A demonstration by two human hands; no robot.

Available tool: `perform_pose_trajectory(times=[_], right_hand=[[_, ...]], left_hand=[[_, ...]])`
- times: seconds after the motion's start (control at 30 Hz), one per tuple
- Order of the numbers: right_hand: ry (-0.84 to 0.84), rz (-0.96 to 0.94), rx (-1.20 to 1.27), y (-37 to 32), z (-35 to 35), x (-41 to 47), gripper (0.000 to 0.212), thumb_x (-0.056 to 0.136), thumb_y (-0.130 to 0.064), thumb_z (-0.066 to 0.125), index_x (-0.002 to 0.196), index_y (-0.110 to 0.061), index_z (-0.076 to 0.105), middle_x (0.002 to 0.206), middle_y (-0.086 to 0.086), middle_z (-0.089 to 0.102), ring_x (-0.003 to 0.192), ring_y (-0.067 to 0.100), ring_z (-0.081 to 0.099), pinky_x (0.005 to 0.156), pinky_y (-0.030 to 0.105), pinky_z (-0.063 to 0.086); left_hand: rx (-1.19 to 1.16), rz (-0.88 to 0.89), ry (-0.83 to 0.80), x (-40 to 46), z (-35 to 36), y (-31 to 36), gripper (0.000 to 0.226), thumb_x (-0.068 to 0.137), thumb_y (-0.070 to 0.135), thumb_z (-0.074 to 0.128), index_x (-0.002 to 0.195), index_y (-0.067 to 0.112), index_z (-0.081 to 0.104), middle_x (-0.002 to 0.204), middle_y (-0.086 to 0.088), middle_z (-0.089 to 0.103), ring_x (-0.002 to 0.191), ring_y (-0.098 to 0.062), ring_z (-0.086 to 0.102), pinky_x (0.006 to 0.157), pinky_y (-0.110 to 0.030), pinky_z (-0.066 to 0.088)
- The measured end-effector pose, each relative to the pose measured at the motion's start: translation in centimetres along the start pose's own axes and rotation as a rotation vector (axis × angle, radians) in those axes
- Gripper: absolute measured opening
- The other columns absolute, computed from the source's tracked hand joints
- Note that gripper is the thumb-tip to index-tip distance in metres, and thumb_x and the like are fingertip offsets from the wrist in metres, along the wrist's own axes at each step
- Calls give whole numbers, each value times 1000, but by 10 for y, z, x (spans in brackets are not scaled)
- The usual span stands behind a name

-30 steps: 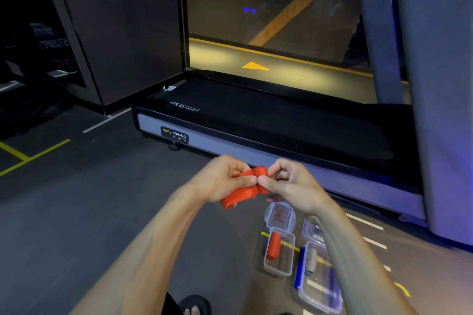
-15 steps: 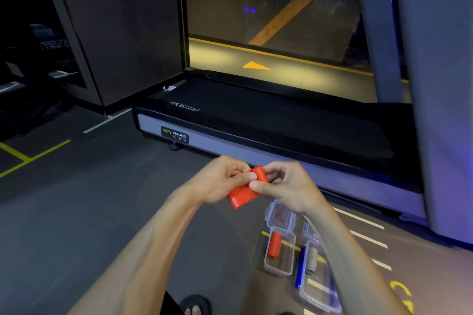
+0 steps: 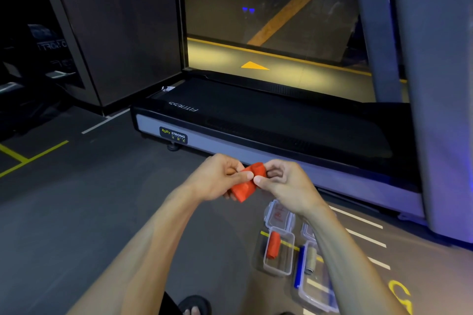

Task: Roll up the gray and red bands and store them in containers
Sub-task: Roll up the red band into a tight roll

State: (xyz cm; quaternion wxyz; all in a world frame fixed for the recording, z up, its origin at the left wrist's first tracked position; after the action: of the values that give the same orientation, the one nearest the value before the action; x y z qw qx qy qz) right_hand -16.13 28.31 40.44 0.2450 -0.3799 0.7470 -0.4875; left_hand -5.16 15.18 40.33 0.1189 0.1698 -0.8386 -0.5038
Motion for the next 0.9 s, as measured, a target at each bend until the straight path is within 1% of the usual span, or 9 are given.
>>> perform_pose_trajectory(times=[0.07, 0.13, 0.23, 0.33, 0.5, 0.6, 0.7, 0.8, 0.9], right_hand=[[28, 10, 7, 1, -2, 1, 14, 88, -15, 80, 97, -13, 70, 97, 9, 76, 90, 26, 74, 76, 28, 60], [44, 10, -12, 2, -2, 3, 21, 83, -16, 85, 94, -11, 67, 92, 11, 75, 85, 30, 74, 77, 38, 61], [57, 1, -63, 3, -1, 4, 34, 75, -22, 91, 88, -8, 62, 80, 15, 74, 70, 33, 70, 73, 48, 58], [53, -8, -117, 2, -1, 4, 44, 69, -29, 95, 81, -12, 56, 70, 11, 68, 62, 17, 56, 63, 40, 49], [45, -14, -162, -1, -1, 3, 49, 67, -34, 95, 83, -13, 53, 66, -2, 58, 58, 12, 47, 58, 32, 41], [-16, -23, -103, -4, 5, 1, 37, 76, -27, 90, 99, -17, 62, 79, -5, 64, 65, 7, 54, 64, 27, 48], [-156, -41, 7, -7, 10, -2, 22, 94, -24, 73, 116, -23, 68, 97, 0, 71, 78, 2, 63, 74, 23, 53], [-185, -30, -10, -7, 8, -4, 18, 104, -22, 57, 115, -22, 72, 104, 1, 74, 83, 0, 63, 74, 23, 52], [-142, -40, -20, -8, 4, -3, 16, 104, -21, 59, 111, -22, 73, 102, -3, 76, 85, 0, 65, 74, 17, 49]], left_hand=[[-17, -2, -14, -1, 0, 1, 23, 99, 22, 65, 77, 15, 66, 60, 1, 71, 52, -12, 66, 53, -22, 51], [-30, 9, -25, -2, 1, 3, 23, 100, 20, 63, 78, 18, 66, 62, 0, 71, 55, -15, 68, 55, -22, 51], [-52, 18, -40, -2, 3, 4, 22, 101, 20, 62, 80, 18, 67, 64, 0, 71, 57, -17, 68, 56, -23, 51], [-88, 33, -78, -3, 5, 5, 19, 101, 18, 61, 84, 14, 67, 68, -1, 72, 59, -20, 66, 58, -24, 52], [-87, 49, -97, -4, 4, 4, 17, 101, 19, 61, 89, 11, 68, 73, -8, 74, 62, -21, 67, 61, -26, 54], [-39, 59, -54, -3, 2, 4, 17, 101, 20, 61, 90, 10, 69, 73, -9, 74, 61, -21, 69, 60, -26, 54], [41, 83, 3, -2, -3, 3, 18, 101, 23, 62, 89, 11, 70, 72, -7, 74, 59, -22, 70, 61, -30, 57], [71, 67, 35, -1, -4, 1, 19, 99, 26, 64, 92, 11, 71, 73, -7, 75, 61, -23, 72, 64, -35, 60], [-34, 3, 61, 1, -4, -1, 21, 97, 25, 69, 90, 5, 71, 69, -7, 74, 59, -23, 68, 62, -33, 57]])
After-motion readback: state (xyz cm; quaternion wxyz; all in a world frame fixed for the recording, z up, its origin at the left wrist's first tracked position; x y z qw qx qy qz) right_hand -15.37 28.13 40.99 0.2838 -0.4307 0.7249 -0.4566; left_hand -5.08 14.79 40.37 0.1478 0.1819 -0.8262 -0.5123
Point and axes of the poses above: each hand's wrist, its own x-axis towards the middle knuckle, its own z-axis out of the palm, y = z × x, the point moved 5 cm from there along x, towards the middle knuckle
